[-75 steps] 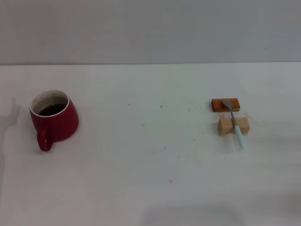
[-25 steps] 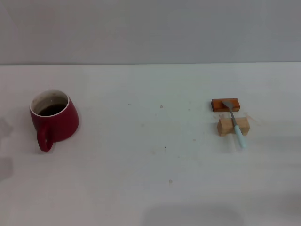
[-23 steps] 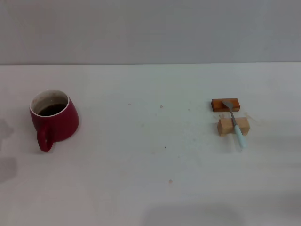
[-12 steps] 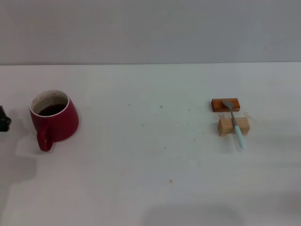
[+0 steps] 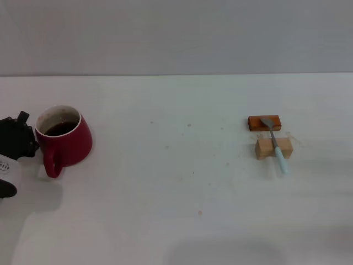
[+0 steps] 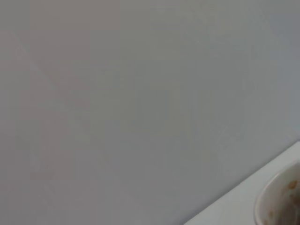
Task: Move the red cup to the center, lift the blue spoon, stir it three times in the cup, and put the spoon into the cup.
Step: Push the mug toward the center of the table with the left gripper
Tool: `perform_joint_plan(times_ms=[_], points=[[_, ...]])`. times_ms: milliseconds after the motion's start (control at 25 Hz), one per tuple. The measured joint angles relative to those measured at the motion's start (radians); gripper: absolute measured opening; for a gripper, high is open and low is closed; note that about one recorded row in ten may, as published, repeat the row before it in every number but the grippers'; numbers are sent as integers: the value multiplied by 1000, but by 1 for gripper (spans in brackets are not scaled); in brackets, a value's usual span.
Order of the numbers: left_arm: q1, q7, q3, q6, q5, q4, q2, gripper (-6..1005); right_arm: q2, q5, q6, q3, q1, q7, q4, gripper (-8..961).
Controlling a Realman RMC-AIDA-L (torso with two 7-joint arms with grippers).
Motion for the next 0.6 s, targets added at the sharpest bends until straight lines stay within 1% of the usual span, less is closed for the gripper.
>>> perform_joint_plan(times_ms=[160,600], points=[[-4,0,17,-4,-1,1,1,4,-1,0,0,0,0,0,0,795],[-22,1,176,-6,0,-9,-2,8,-3,0,7,0,6,0,0,796]])
